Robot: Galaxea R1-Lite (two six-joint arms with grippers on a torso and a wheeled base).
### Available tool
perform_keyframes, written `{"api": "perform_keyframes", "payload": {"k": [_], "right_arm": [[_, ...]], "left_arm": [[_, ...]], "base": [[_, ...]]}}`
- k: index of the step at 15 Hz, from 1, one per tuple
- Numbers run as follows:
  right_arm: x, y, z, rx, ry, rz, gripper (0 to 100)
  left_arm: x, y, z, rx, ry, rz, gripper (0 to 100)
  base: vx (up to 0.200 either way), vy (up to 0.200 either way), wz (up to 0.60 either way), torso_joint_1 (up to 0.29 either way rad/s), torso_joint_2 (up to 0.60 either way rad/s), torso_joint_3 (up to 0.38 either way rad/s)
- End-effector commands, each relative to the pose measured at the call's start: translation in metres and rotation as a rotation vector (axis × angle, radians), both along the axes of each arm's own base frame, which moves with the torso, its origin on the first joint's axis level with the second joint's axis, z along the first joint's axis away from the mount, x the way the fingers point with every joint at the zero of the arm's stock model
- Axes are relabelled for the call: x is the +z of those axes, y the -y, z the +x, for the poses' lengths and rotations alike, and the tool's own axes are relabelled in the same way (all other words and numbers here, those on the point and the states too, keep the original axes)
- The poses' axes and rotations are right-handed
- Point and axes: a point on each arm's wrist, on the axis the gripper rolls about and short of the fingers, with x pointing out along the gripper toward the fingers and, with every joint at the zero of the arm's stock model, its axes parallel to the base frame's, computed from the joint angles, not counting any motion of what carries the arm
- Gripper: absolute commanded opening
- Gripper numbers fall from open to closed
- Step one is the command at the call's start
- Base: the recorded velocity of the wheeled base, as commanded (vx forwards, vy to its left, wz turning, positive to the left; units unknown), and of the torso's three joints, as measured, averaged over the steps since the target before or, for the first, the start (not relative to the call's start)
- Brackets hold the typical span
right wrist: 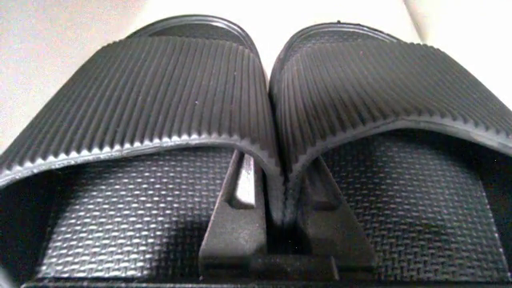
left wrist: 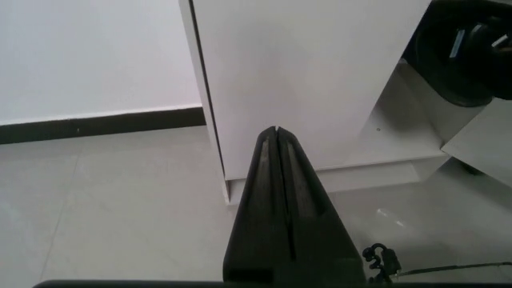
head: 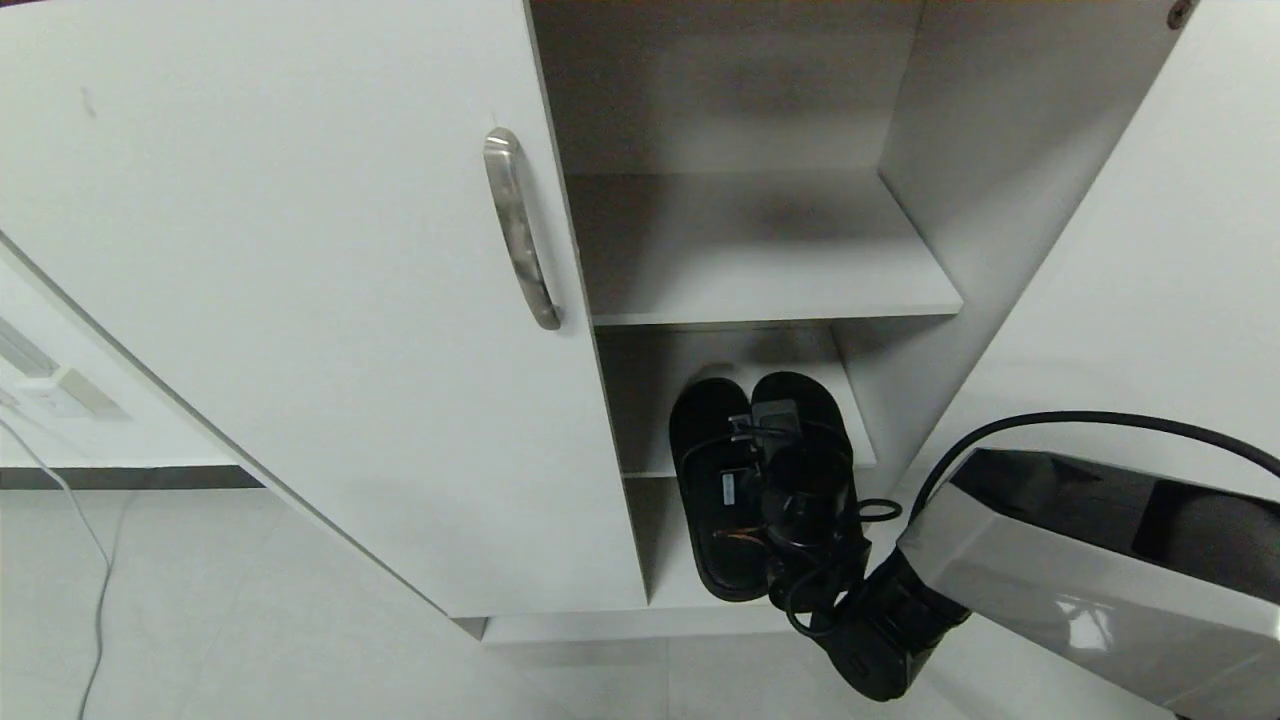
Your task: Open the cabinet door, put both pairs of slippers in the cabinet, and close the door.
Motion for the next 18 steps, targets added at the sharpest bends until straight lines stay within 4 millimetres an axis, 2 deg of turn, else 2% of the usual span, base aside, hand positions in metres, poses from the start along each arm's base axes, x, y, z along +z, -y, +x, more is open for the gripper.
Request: {"api": "perform_keyframes", "payload": {"k": [1, 3, 4, 6, 10, 14, 18], "right_arm": [[0.005, -0.002, 0.018, -0.021, 0.013, 0.019, 0], [0.007, -0.005, 0.033, -0.039, 0.015, 0.021, 0], [0.007, -0.007, 0.049, -0.056, 0.018, 0.024, 0], [0.01, -0.01, 0.062, -0.067, 0.017, 0.023, 0], [0.034, -0.017, 0.09, -0.086, -0.01, 0.096, 0], [0.037, -0.016, 0.104, -0.098, -0.007, 0.104, 0], [0.027, -0.015, 0.11, -0.1, -0.019, 0.086, 0]], "left_arm": [[0.0, 0.0, 0.0, 0.0, -0.001, 0.0, 0], [0.0, 0.0, 0.0, 0.0, -0.001, 0.001, 0], [0.0, 0.0, 0.0, 0.0, -0.001, 0.0, 0], [0.0, 0.0, 0.0, 0.0, -0.001, 0.0, 0], [0.0, 0.0, 0.0, 0.0, -0.001, 0.0, 0], [0.0, 0.0, 0.0, 0.0, -0.001, 0.0, 0], [0.0, 0.0, 0.0, 0.0, -0.001, 0.0, 0]], "base": [[0.0, 0.0, 0.0, 0.0, 0.0, 0.0], [0.0, 0.0, 0.0, 0.0, 0.0, 0.0], [0.0, 0.0, 0.0, 0.0, 0.0, 0.0], [0.0, 0.0, 0.0, 0.0, 0.0, 0.0], [0.0, 0.0, 0.0, 0.0, 0.0, 0.0], [0.0, 0.0, 0.0, 0.0, 0.0, 0.0], [0.0, 0.0, 0.0, 0.0, 0.0, 0.0]]}}
